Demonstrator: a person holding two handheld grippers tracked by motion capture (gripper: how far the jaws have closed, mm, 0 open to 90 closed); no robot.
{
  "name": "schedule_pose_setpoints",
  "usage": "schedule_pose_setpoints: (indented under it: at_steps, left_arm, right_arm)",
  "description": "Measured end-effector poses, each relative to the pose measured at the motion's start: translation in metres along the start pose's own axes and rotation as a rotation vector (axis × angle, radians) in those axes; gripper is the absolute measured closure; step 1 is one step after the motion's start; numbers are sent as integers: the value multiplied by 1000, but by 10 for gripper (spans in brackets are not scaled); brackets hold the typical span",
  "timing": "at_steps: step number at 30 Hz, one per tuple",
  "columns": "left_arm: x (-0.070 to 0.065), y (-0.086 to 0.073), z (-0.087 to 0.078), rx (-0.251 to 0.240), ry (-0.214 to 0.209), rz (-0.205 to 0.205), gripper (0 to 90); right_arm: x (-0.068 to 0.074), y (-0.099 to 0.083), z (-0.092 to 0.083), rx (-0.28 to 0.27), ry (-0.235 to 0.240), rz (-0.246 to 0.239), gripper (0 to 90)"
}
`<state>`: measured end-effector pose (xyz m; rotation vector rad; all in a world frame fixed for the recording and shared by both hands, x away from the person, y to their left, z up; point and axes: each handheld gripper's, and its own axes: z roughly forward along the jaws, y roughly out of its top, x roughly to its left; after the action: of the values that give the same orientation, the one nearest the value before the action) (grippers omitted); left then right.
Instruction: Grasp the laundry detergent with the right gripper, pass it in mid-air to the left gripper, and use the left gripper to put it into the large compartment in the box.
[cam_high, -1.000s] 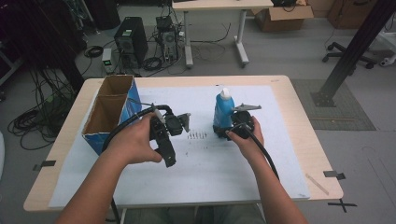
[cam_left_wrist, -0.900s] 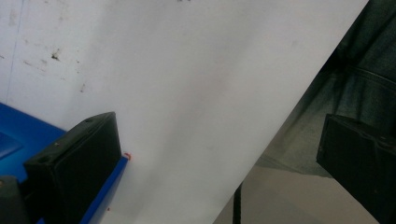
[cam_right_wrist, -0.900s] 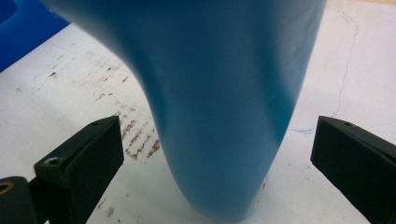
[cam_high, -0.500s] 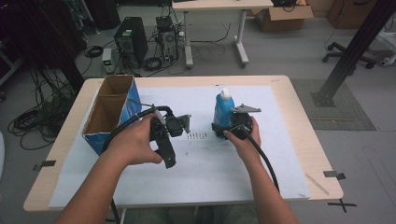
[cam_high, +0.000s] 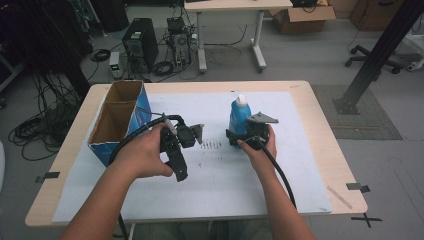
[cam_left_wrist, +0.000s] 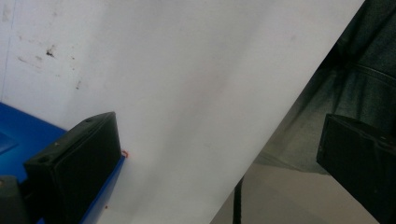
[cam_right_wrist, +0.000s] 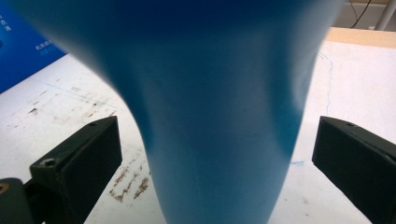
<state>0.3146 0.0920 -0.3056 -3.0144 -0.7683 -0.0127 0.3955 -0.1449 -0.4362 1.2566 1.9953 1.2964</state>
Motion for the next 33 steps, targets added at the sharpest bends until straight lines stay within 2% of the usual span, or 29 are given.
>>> schedule_pose_setpoints:
  at_steps: [7,13,19,33]
  left_arm:
    - [-1,-1,1,4,-8,0,2]
    - [1,-2,1,3,-6,-1,2]
    - [1,-3,1,4,-4,-2,2]
    - [1,-5,1,4,2,-5,2]
  right_arm:
    - [-1,-3,7,-18,13,9,19]
    - [0,-4,7,-51,-4,16,25]
    - [0,-6,5,-86,-26,8,86]
    - [1,-9,6,-117,-62,6,176]
